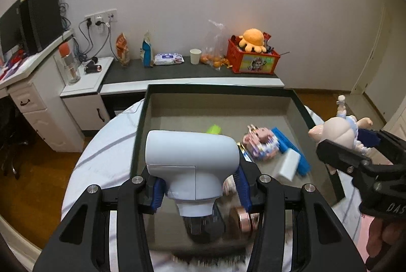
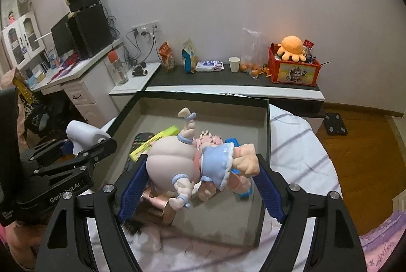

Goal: Organize rigid objects
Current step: 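Carry the hair dryer and baby doll over the pink box and release them, then move both tools back toward the remaining items beside the box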

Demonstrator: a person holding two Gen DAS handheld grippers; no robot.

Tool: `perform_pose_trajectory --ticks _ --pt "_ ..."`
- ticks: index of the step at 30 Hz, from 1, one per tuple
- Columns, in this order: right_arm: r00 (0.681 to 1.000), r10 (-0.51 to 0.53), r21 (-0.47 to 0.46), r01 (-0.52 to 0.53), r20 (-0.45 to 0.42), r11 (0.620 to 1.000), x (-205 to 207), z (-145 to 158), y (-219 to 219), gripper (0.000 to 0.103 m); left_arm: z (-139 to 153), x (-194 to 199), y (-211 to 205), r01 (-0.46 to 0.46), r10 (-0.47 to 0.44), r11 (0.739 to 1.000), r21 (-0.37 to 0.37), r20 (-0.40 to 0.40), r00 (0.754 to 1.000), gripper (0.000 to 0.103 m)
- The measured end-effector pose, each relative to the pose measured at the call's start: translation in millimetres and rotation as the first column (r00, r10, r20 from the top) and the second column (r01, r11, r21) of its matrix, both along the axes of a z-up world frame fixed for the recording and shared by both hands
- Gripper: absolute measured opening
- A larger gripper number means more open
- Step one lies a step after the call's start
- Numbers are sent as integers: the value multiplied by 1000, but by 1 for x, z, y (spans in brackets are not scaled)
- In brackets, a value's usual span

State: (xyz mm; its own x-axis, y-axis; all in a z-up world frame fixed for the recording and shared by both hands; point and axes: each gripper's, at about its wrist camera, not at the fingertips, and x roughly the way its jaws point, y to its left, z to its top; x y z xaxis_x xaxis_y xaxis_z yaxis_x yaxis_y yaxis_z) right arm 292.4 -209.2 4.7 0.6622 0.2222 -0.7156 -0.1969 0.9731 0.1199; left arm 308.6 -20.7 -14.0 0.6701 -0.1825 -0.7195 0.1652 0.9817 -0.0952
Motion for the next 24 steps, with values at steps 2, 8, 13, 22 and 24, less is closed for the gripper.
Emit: perform_pose_trajectory --ticks 2,8,13,22,24 --pt "1000 -7 -4 7 -22 1000 15 -8 1 81 -7 16 -5 5 -4 1000 7 -23 1000 47" --pt "994 -18 -16 16 -112 1000 55 -38 1 81 -32 52 -19 17 -13 999 40 -105 994 48" --pt "985 -12 -23 8 -171 1000 67 -55 0 82 -39 57 -23 -12 21 996 84 -115 993 74" --pt "994 -12 39 16 -112 999 49 -35 -9 86 -18 32 -8 -42 44 998 51 -41 998 100" --pt "996 -7 70 14 -89 997 40 -27 -10 86 -10 20 -7 -49 50 997 63 -14 999 102"
